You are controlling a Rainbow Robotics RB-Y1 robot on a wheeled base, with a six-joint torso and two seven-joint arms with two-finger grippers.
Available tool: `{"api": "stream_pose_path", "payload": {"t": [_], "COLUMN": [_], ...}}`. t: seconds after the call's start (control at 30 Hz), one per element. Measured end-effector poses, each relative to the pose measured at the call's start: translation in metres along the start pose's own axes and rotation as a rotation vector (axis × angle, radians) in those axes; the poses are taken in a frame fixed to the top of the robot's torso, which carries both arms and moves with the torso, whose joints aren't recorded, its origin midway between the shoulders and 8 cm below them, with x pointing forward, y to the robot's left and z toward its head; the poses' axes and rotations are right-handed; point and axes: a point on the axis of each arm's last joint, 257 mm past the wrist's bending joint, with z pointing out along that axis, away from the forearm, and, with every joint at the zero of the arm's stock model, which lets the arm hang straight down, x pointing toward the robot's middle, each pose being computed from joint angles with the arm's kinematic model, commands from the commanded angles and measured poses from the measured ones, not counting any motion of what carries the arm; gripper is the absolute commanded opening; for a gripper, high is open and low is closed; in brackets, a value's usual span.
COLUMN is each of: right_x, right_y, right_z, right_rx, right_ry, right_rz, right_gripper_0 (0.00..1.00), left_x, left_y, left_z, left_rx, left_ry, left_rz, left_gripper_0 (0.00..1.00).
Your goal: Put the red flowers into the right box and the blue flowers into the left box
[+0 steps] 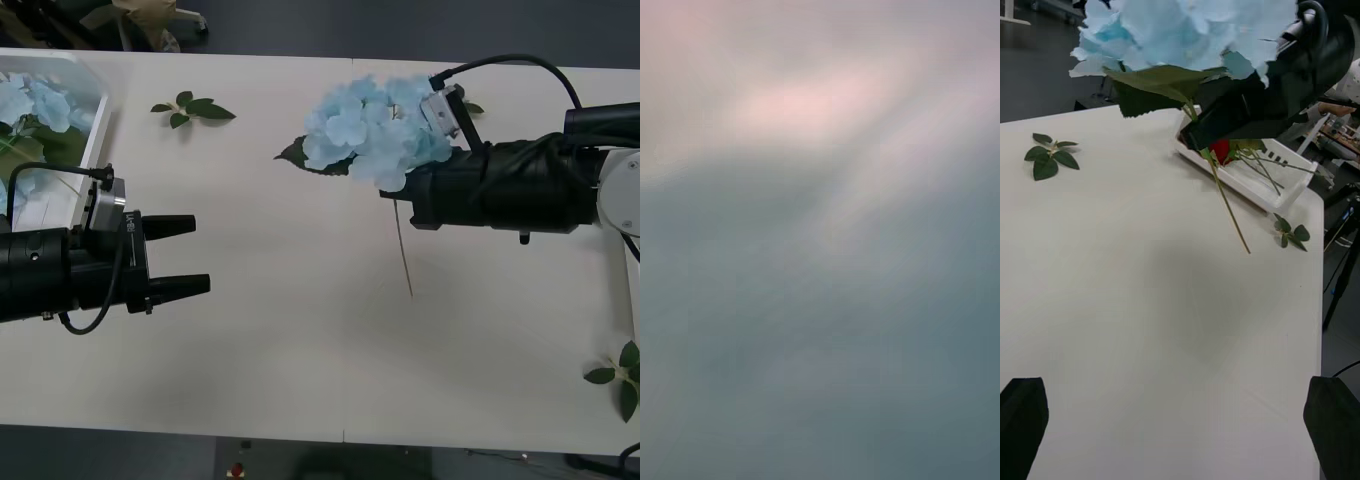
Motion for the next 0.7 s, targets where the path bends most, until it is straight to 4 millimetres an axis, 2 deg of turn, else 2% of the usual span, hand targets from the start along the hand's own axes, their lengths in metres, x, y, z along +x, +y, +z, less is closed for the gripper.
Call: {"api": "stream_pose_path", "payload": {"t": [0.2,0.27,0.33,0.43,0.57,0.7], "right_x": [-0.021,-0.023,-0.025,-0.021,-0.028,-0.032], "right_y": [0.023,0.030,0.038,0.052,0.067,0.080], "right_z": [0.002,0.004,0.007,0.011,0.015,0.018], "right_rx": [-0.076,-0.096,-0.116,-0.158,-0.195,-0.232], "right_ry": [-0.072,-0.088,-0.101,-0.083,-0.085,-0.089], "right_rz": [-0.105,-0.163,-0.244,-0.355,-0.454,-0.559], "right_gripper_0": [0.00,0.00,0.00,0.00,0.00,0.00], "left_x": [0.001,0.008,0.008,-0.008,0.019,0.034], "left_y": [0.000,-0.003,-0.009,-0.019,-0.021,-0.019], "left_z": [0.000,0.001,0.002,0.003,0.024,0.040], "left_rx": [0.000,-0.001,0.011,0.067,0.098,0.118], "left_ry": [0.000,-0.005,-0.061,-0.233,-0.235,-0.223], "left_rz": [-0.003,-0.030,-0.093,-0.254,-0.378,-0.436], "left_gripper_0": [1.00,1.00,1.00,1.00,1.00,1.00]}}
